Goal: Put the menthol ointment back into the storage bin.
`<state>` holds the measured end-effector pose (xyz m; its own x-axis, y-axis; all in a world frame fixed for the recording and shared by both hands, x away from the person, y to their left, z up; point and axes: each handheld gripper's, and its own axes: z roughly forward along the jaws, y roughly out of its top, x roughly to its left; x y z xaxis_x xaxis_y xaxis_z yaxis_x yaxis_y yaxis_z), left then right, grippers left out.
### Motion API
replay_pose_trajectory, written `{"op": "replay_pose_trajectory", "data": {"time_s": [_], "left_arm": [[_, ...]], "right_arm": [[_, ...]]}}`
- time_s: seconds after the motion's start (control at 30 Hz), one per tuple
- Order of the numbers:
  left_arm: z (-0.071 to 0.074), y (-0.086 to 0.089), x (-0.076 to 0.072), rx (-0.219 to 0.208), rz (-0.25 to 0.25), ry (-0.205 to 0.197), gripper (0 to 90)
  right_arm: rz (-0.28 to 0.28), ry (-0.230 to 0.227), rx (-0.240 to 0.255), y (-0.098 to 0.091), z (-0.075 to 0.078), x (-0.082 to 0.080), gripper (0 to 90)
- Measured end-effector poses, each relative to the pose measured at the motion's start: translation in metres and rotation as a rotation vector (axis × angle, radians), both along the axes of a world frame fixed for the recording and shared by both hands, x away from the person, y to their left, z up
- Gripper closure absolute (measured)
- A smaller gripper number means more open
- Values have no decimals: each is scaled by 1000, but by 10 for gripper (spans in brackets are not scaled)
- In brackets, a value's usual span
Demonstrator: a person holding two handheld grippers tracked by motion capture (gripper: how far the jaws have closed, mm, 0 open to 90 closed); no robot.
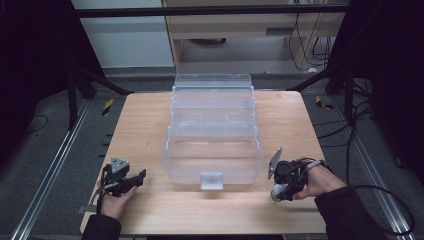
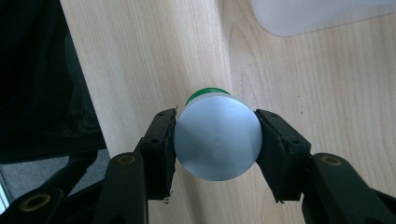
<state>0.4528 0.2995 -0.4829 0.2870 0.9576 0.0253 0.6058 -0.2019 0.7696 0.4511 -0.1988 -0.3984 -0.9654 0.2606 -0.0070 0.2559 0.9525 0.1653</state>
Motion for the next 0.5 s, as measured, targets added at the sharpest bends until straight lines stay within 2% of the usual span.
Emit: {"op": "replay_pose_trajectory", "data": {"time_s": [0.27, 0.5], "left_arm": [[0, -1, 1, 1, -8, -1, 335], [0, 0, 2, 3, -10, -1, 337]], "right_arm": [[-25, -40, 25, 3, 24, 2, 505], [-42, -62, 35, 6, 38, 3, 505]]}}
